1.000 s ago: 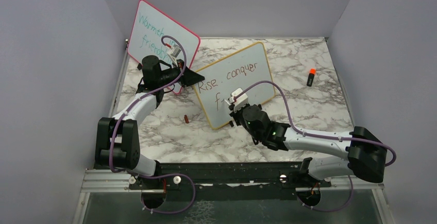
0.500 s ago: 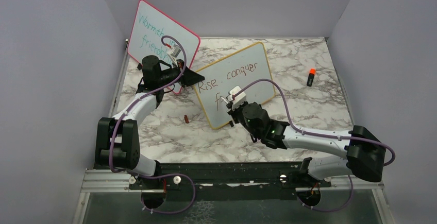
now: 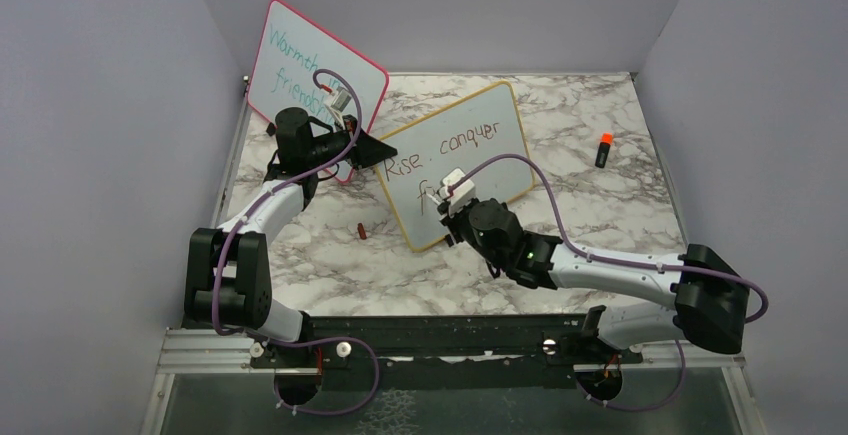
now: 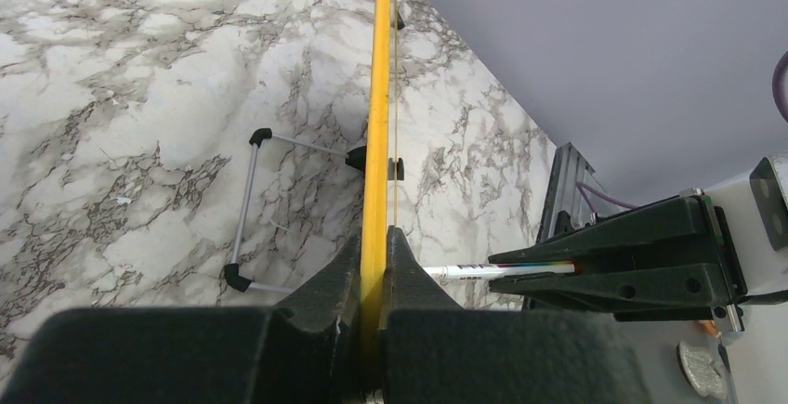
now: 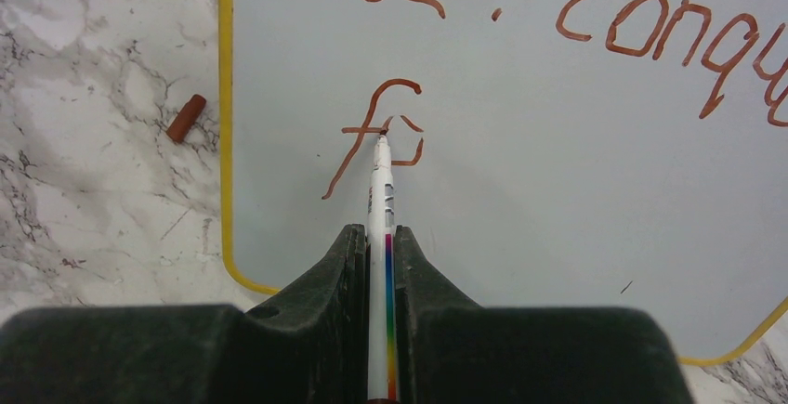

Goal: Write a sentence on the whiteboard

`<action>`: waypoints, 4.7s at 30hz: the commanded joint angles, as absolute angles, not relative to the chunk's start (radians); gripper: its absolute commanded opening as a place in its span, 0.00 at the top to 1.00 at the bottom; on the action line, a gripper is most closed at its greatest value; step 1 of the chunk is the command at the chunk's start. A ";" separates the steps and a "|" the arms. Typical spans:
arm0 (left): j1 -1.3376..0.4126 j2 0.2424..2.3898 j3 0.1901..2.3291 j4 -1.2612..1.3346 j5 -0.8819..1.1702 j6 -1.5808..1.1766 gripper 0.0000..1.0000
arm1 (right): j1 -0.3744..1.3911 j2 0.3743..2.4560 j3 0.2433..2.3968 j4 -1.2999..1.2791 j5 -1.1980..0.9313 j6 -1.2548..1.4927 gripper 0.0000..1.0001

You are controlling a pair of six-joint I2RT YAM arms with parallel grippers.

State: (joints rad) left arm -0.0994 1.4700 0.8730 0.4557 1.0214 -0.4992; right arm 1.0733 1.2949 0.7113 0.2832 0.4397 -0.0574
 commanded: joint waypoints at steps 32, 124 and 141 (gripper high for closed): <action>-0.089 1.465 0.865 0.439 1.026 -0.488 1.00 | 1.063 1.323 0.728 0.327 0.521 -0.046 0.99; -0.089 1.465 0.865 0.439 1.032 -0.488 1.00 | 1.055 1.282 0.662 0.186 0.398 0.023 0.99; -0.089 1.466 0.864 0.439 1.034 -0.486 1.00 | 1.054 1.242 0.647 0.161 0.517 -0.018 0.99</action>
State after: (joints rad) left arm -0.0982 1.4700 0.8730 0.4557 1.0229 -0.4988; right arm 1.0603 1.2602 0.6682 0.1902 0.4461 -0.0021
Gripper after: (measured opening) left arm 0.040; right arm 0.165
